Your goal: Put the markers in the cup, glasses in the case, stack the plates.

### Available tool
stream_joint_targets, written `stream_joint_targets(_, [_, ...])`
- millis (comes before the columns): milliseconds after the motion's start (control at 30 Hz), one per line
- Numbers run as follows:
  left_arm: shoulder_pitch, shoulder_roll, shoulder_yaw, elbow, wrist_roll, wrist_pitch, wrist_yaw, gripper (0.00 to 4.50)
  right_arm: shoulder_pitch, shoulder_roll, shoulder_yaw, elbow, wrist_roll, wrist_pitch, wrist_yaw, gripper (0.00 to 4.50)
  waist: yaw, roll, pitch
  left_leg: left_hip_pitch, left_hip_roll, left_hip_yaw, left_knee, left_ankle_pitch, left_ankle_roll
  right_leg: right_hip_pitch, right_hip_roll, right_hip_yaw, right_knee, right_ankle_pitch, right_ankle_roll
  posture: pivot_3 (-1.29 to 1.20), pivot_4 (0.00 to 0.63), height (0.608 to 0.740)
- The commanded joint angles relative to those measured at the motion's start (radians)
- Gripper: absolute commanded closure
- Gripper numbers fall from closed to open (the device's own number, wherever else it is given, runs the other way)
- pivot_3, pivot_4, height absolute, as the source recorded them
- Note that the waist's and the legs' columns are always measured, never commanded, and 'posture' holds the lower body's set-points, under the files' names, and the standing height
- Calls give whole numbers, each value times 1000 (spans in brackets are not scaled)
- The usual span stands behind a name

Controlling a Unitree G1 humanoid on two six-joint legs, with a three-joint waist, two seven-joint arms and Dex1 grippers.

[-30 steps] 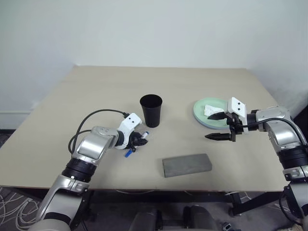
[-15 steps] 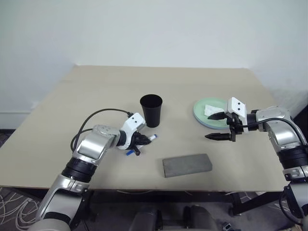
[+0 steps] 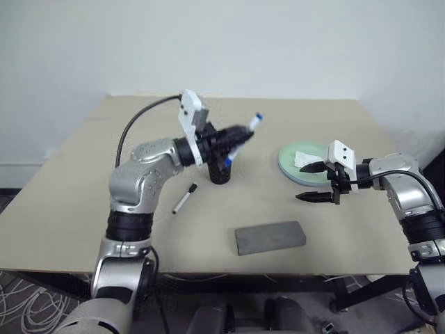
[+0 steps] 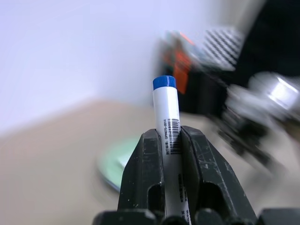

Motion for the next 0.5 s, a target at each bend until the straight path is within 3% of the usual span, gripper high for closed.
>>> stream_joint_targets(33, [-78, -42, 31, 132, 80, -214, 96, 4357, -31, -3, -18, -23, 7, -5, -1, 0, 0, 0, 0, 0, 0, 0, 0, 0, 0, 0, 0, 0, 0, 2, 2, 0, 0, 738])
stream_joint_targets(167, [-125, -73, 18, 312, 152, -406, 128, 4357, -31, -1, -18, -24, 8, -5, -2, 0, 0, 0, 0, 0, 0, 1, 0, 0, 0, 0, 0, 0, -1, 8, 4, 0, 0, 738])
stream_joint_targets(500, [-210, -120, 43, 662, 199, -664, 182, 4357, -20, -4, -25, -50, 13, 6, -10, 0, 0, 0, 0, -2, 0, 2, 0, 0, 0, -2, -1, 0, -1, 11, 1, 0, 0, 738])
